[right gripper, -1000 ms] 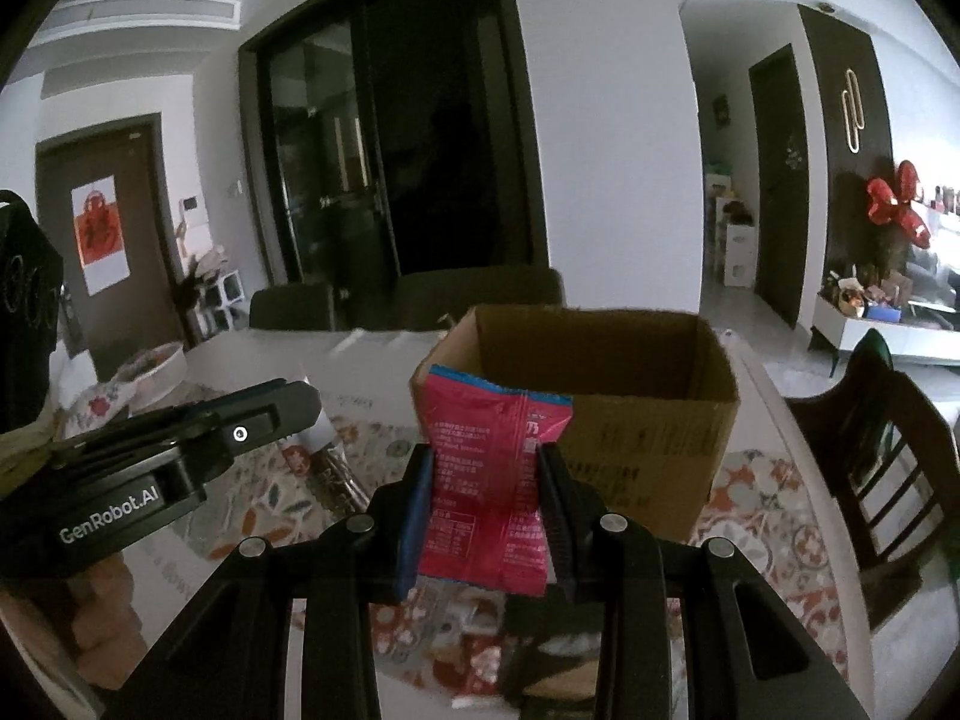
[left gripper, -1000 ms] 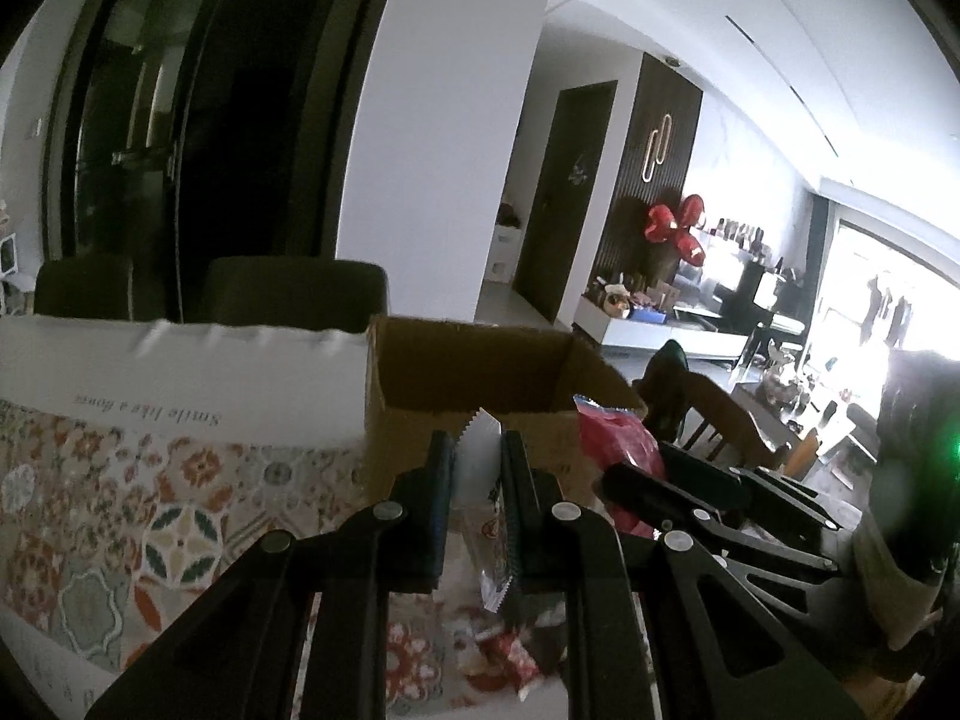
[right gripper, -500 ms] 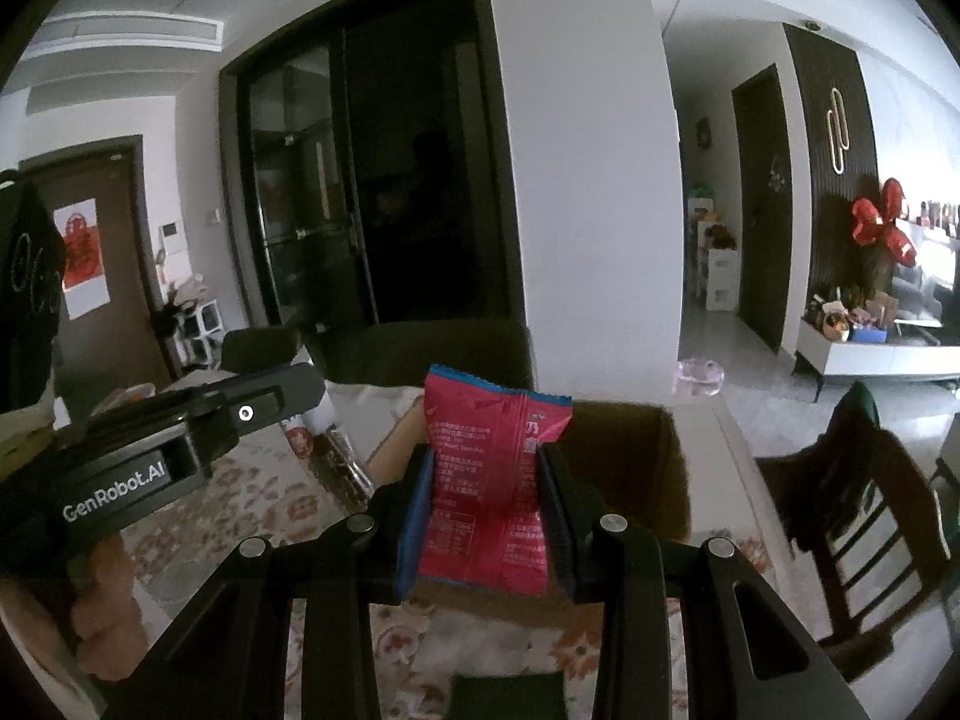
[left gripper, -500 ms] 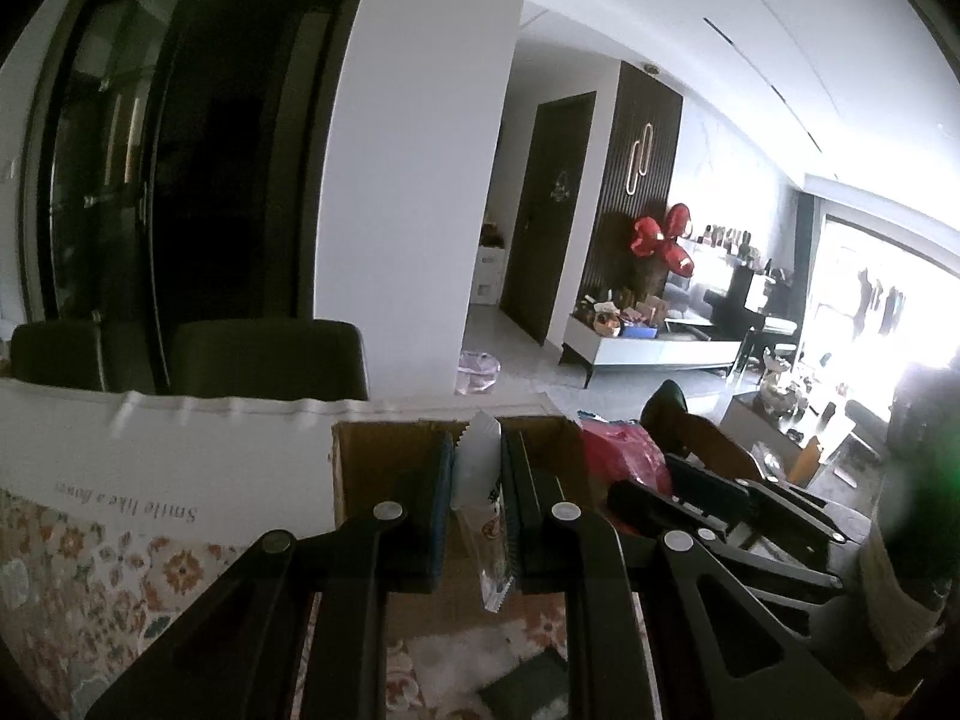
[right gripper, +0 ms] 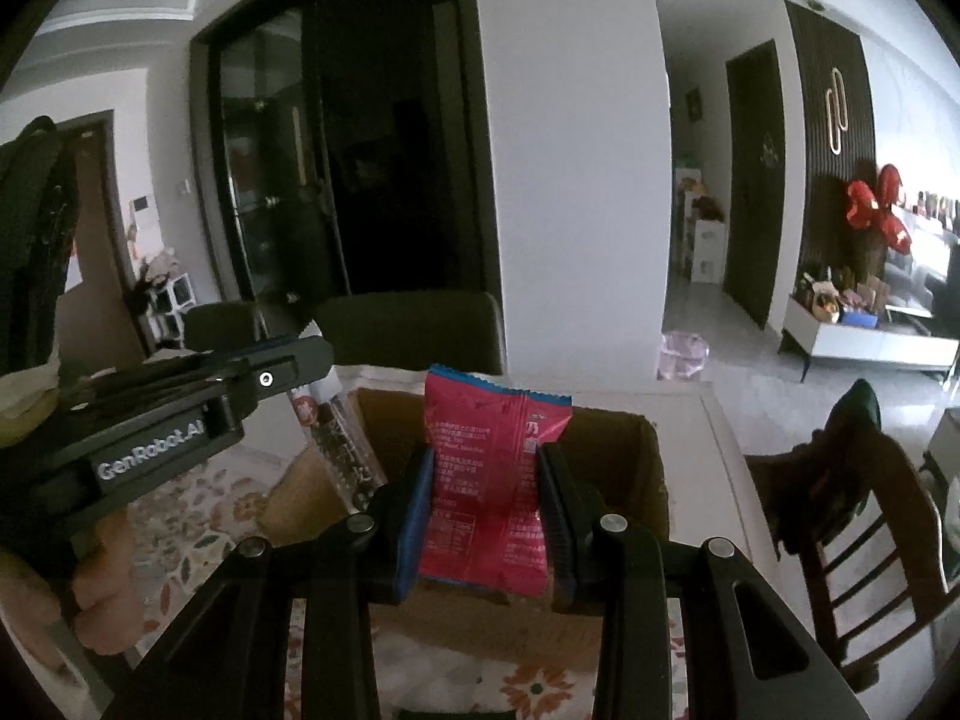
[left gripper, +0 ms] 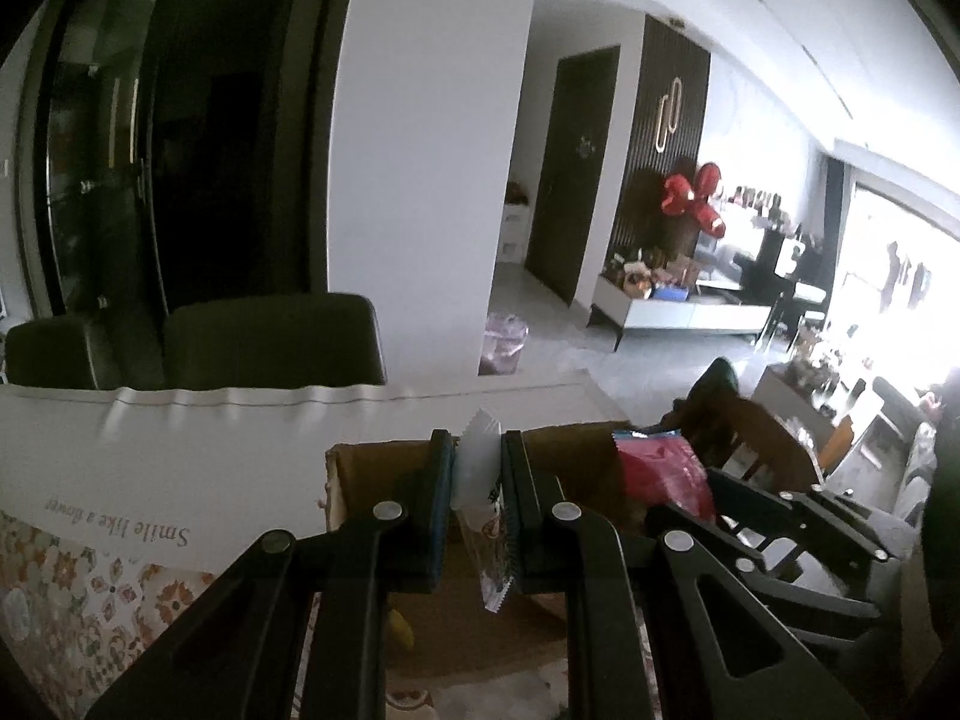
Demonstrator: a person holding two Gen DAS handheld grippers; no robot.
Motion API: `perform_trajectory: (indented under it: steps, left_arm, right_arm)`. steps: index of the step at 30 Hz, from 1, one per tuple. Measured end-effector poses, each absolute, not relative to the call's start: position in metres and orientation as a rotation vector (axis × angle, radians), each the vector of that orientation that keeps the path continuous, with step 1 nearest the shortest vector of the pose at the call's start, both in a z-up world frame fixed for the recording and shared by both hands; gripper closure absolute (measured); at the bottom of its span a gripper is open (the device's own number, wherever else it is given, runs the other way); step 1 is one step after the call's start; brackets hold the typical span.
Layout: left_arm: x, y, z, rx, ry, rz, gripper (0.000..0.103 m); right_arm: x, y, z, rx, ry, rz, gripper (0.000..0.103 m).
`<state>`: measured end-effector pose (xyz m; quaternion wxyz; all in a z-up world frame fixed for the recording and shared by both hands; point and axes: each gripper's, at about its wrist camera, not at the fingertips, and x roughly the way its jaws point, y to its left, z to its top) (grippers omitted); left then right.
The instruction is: Organize snacks
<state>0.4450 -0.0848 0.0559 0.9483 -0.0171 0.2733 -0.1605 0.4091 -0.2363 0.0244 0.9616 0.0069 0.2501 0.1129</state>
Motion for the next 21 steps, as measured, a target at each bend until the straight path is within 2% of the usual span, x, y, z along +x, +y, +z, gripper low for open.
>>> perform_trajectory:
  steps: [4, 7, 9, 10, 12, 14, 16, 18, 21]
  left_arm:
    - [0.456, -0.088, 0.044, -0.011, 0.588, -0.323, 0.083]
    - [0.455, -0.087, 0.043, -0.011, 0.592, -0.319, 0.07]
    - [0.453, -0.086, 0.045, -0.003, 0.584, -0.306, 0.059]
    - [0.449, -0.084, 0.046, 0.007, 0.577, -0.292, 0.057]
    - [0.443, -0.082, 0.047, 0.027, 0.562, -0.277, 0.044]
    - [0.432, -0.081, 0.048, 0.052, 0.542, -0.258, 0.036]
    - [0.421, -0.08, 0.049, 0.07, 0.529, -0.247, 0.032]
    - [0.41, -0.076, 0.049, 0.074, 0.526, -0.24, 0.024]
    - [0.391, -0.071, 0.049, 0.068, 0.523, -0.241, 0.021]
  right_arm:
    - [0.421, -0.239, 0.015, 0.014, 0.539, 0.221, 0.067]
    - [0.427, -0.243, 0.009, 0.022, 0.56, 0.211, 0.067]
    - [0.431, -0.245, 0.006, 0.027, 0.582, 0.193, 0.056]
    - [0.432, -0.246, 0.005, 0.03, 0.584, 0.178, 0.044]
    - [0.428, -0.25, 0.004, 0.033, 0.569, 0.14, 0.041]
    - [0.423, -0.251, 0.006, 0.018, 0.56, 0.106, 0.041]
    - [0.414, -0.251, 0.009, 0.012, 0.541, 0.089, 0.039]
    - [0.4, -0.25, 0.011, -0.008, 0.516, 0.069, 0.033]
    - [0.38, -0.244, 0.018, -0.04, 0.471, 0.044, 0.03]
